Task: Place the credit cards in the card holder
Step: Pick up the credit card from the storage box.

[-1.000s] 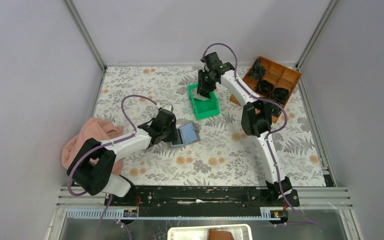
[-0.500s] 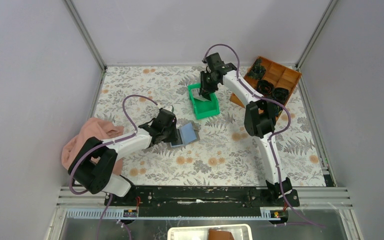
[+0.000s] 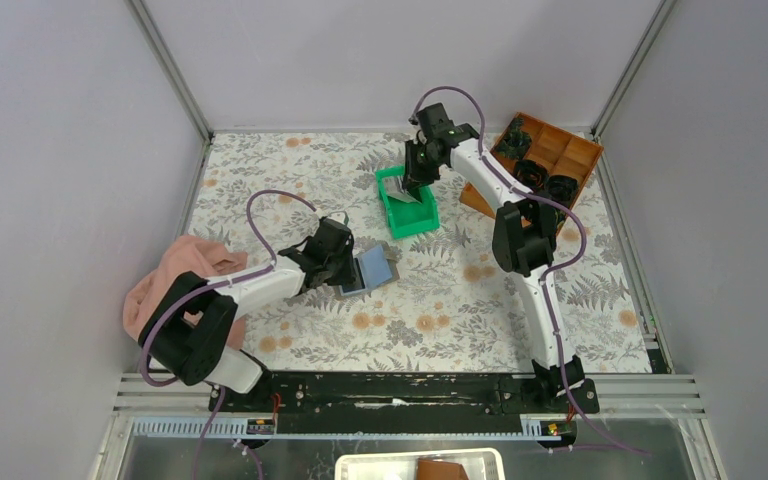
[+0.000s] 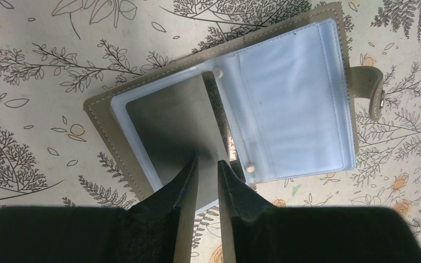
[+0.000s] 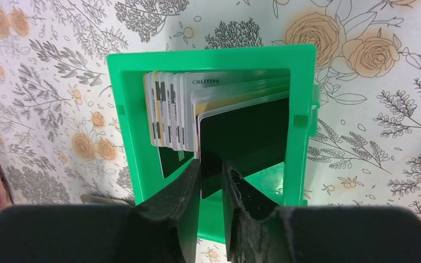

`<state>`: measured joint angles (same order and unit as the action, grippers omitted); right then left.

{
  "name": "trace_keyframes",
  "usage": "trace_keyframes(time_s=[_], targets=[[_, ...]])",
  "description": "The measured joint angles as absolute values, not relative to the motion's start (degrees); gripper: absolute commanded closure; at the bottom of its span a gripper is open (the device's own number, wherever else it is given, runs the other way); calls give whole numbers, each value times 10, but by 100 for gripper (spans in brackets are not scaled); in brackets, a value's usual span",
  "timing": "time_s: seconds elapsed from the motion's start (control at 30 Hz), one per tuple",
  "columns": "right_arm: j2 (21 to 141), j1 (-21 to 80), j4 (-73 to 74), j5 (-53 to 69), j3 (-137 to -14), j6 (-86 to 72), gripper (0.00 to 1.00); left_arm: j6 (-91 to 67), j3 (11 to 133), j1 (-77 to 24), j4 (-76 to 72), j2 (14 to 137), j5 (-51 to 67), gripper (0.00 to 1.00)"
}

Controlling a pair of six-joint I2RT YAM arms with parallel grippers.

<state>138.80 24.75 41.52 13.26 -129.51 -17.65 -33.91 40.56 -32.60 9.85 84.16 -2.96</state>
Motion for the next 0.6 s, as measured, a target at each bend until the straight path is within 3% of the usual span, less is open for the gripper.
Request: trace_keyframes(time_s=[0.27,0.6], targets=[[1399,246,434,144,-1349,-184,73,-339,406,-326,97,847,-29,74],[1411,246,441,142,-1352,-189,79,-339,406,-326,92,847,-28,73]])
